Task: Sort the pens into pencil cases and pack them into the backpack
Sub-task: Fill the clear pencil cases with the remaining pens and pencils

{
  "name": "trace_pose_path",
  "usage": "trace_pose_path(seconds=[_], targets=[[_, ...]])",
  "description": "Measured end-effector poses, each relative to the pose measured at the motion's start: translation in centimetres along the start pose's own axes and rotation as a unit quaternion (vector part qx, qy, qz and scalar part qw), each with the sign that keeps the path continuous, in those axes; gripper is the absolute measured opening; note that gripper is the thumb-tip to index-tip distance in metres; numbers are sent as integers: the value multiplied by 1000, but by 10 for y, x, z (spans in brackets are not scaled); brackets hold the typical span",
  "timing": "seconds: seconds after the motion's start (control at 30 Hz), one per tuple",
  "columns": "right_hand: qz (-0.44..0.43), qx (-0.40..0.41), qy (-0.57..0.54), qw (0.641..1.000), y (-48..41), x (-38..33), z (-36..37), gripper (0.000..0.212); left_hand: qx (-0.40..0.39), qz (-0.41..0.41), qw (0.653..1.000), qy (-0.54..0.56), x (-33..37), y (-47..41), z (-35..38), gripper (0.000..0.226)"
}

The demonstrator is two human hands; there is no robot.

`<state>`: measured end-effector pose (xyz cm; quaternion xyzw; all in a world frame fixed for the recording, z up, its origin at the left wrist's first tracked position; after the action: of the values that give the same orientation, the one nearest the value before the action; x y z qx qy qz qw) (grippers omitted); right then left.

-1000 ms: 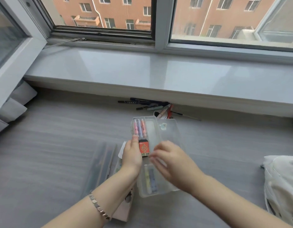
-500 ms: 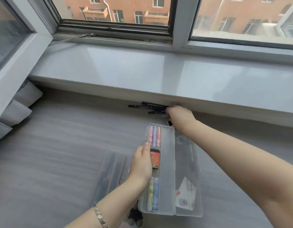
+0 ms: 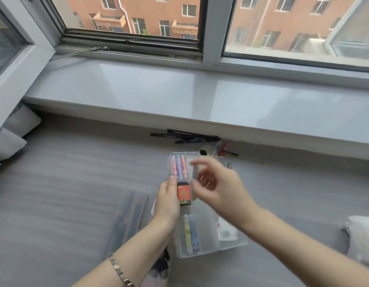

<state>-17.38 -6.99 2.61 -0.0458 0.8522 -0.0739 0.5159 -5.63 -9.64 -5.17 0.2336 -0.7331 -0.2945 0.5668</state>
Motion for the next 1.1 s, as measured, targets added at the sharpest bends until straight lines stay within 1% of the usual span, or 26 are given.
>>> trace_pose_path(seconds=[0.03,0.1,0.2,0.27,0.37,0.4,0.43,0.5,0.53,0.57,0.6,0.63,0.67,0.7,0.77,0.87,1.0,1.07,1.1], targets=[[16,-28,-6,999,15,-1,9,30,1,-4,1000,14,0,2,1,36],[28,-66,22,997,39,6,26,32,4,-12,999,33,-1,7,2,41],[-30,-98,92,991,64,13,42,45,-3,-13,998,54,-6,16,1,40],[-62,-113,138,982,74,15,49,45,-8,-6,999,46,-10,23,0,37],[-115,-125,188,967,80,9,51,38,-18,-9,1000,23,-17,29,-1,39],[-127,-111,177,970,77,6,46,33,-18,-9,1000,14,-19,30,-3,40],[-121,-77,146,979,71,5,38,29,-15,-6,1000,6,-20,29,-4,39],[-60,34,106,992,52,18,10,22,-2,6,1000,-13,-19,27,-9,36],[-8,92,124,988,41,33,-5,18,4,10,1000,-20,-19,27,-11,35],[66,121,155,978,32,54,-19,17,9,11,1000,-24,-18,27,-13,34],[158,115,180,964,25,76,-29,22,12,12,999,-29,-17,27,-14,33],[247,87,191,946,22,96,-34,32,15,15,999,-34,-17,27,-15,33],[315,51,198,927,21,113,-33,41,16,14,999,-35,-17,28,-15,34],[355,21,212,911,20,124,-31,47,15,11,999,-34,-17,28,-15,35],[374,-14,243,895,17,132,-23,48,19,9,999,-34,-17,28,-15,37],[366,-23,240,899,12,134,-14,40,34,15,999,-33,-17,30,-17,34],[387,-30,203,899,12,138,-13,25,40,10,998,-39,-21,31,-20,35],[396,-57,210,892,11,136,-13,36,38,4,998,-41,-24,32,-20,37],[402,-68,213,888,11,135,-12,38,39,1,998,-41,-26,32,-20,38]])
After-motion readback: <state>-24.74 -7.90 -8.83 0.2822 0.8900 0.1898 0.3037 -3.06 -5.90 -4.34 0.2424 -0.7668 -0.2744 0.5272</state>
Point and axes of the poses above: each hand's wrist, its own y-axis away from the middle knuckle, its own z-axis out of the palm, x = y × z, the point moved 5 cm from there along -y, towards the middle knuckle, and after that the axes turned 10 degrees about -z, right-handed, at the moved point
